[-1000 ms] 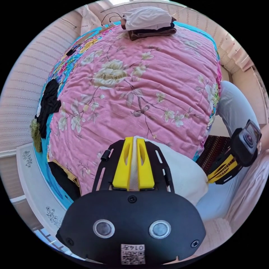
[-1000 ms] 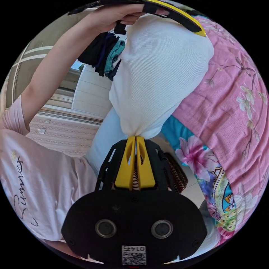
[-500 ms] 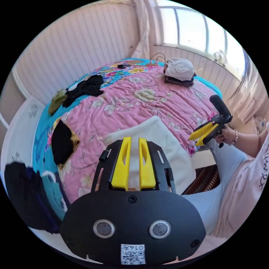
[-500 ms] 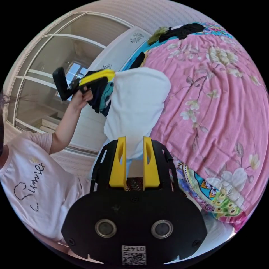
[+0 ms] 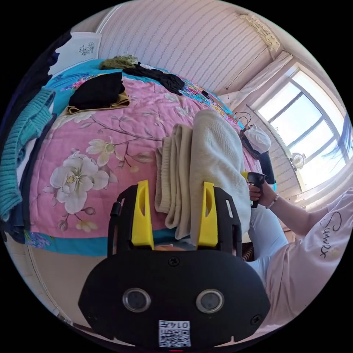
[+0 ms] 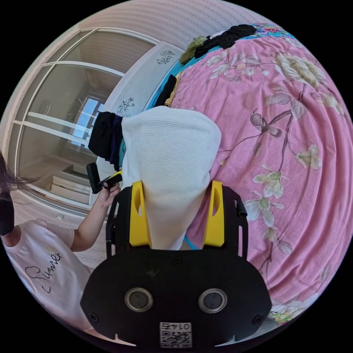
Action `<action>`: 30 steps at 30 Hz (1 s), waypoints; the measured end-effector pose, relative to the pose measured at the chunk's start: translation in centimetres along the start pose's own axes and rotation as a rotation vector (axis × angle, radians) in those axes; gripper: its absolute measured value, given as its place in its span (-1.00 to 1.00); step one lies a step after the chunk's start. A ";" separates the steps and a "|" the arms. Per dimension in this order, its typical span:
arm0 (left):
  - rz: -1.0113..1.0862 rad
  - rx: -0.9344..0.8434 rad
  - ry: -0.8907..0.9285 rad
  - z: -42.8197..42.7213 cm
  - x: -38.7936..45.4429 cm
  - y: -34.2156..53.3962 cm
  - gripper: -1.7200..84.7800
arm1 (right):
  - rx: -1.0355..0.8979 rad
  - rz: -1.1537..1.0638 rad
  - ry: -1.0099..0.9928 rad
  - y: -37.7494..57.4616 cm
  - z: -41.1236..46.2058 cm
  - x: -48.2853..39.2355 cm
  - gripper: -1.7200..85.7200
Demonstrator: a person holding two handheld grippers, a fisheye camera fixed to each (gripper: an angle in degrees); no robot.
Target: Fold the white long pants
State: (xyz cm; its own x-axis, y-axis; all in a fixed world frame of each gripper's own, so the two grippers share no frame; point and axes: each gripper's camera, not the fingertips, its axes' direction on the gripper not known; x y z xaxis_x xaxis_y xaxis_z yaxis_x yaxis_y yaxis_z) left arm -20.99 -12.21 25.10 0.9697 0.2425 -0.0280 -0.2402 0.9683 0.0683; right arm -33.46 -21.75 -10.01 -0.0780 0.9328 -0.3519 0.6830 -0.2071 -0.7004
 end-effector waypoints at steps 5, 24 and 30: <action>0.011 0.099 0.101 -4.1 -4.0 1.1 -0.48 | -0.032 -0.011 -0.017 -1.3 -1.3 -0.6 -0.41; -0.162 0.269 0.114 -4.4 -7.9 9.3 -0.77 | -0.326 -0.549 0.346 -10.3 -5.3 -14.6 -0.69; -0.228 0.242 0.134 -4.2 -9.1 9.5 -0.72 | -0.414 -0.396 0.327 -12.9 -6.6 -15.1 -0.65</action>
State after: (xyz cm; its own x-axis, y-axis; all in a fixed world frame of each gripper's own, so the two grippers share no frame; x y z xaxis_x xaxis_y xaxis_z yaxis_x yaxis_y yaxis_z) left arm -32.22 -4.99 21.83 0.9790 0.0426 -0.1993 0.0151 0.9601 0.2793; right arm -36.29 -31.22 8.44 -0.2010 0.9701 0.1359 0.8761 0.2401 -0.4181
